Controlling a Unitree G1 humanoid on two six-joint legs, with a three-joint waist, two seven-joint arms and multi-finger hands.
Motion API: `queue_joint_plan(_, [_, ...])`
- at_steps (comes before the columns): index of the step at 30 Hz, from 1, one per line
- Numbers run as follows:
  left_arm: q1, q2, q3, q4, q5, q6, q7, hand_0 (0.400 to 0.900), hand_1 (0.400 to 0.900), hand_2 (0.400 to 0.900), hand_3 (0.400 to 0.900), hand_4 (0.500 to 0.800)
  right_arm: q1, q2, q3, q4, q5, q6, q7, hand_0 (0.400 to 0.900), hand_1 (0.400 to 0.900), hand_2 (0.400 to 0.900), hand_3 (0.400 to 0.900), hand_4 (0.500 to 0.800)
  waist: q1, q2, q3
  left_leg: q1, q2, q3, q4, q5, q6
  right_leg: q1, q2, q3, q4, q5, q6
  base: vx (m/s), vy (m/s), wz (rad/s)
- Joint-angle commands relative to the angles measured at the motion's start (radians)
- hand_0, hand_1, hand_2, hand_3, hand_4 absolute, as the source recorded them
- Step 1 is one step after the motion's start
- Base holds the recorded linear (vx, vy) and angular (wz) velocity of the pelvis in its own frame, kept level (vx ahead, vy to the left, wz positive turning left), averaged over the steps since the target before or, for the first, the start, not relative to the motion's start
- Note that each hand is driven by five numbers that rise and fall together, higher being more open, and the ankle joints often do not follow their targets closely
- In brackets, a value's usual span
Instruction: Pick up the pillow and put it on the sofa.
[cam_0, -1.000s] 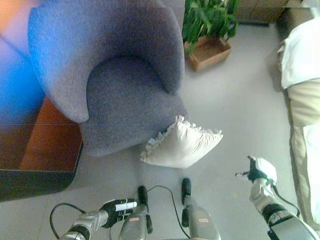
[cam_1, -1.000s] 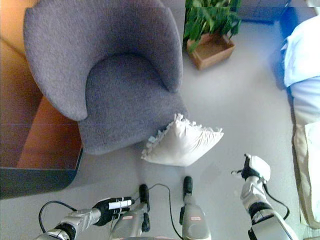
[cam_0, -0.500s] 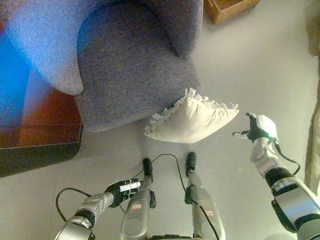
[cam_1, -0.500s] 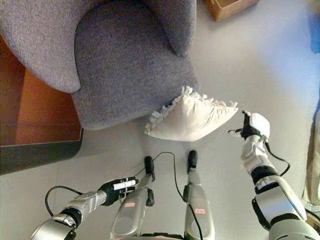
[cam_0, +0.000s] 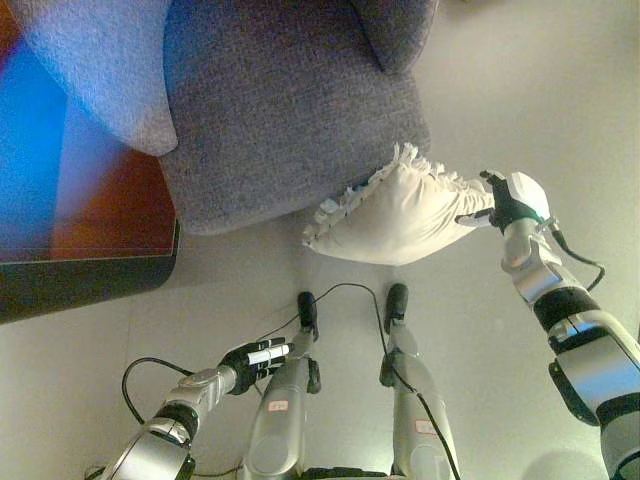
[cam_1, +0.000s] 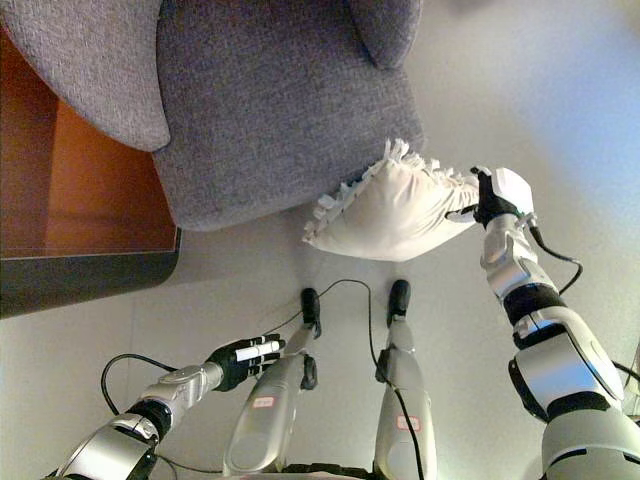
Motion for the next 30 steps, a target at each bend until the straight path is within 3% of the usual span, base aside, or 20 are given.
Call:
queue_joint_plan(1, [0.067, -0.055, -0.072, 0.037, -0.018, 0.057, -0.022, 0.900, 0.900, 0.900, 0.900, 0.800, -0.125, -0.142, 0.054, -0.074, -0.044, 0.003, -0.013, 0.900, 0.900, 0.900, 0.900, 0.800, 0.002, 0.025, 0.024, -0.102, -0.036, -0.053, 0.084, -0.056, 0.006, -0.081, 0.038, -0.012, 0.211, -0.183, 0.023, -0.01, 0.058, 0.07])
queue_joint_plan(17, [0.054, -0.049, -0.097, -0.002, -0.040, 0.081, -0.030, 0.900, 0.900, 0.900, 0.900, 0.800, -0.325, -0.130, 0.168, -0.238, -0.049, 0.014, 0.129, 0.900, 0.900, 0.900, 0.900, 0.800, 0.029, 0.053, 0.024, -0.212, -0.041, -0.067, 0.124, -0.044, 0.001, -0.192, 0.030, -0.026, 0.272, -0.199, 0.020, -0.01, 0.024, 0.05])
queue_joint_plan(30, [0.039, -0.046, -0.108, -0.005, -0.046, 0.083, -0.037, 0.900, 0.900, 0.900, 0.900, 0.800, -0.501, -0.086, 0.252, -0.260, -0.082, 0.124, 0.266, 0.900, 0.900, 0.900, 0.900, 0.800, 0.061, 0.079, 0.024, -0.290, -0.045, -0.080, 0.157, -0.030, -0.002, -0.272, 0.022, -0.032, 0.321, -0.207, 0.019, 0.00, 0.021, 0.05])
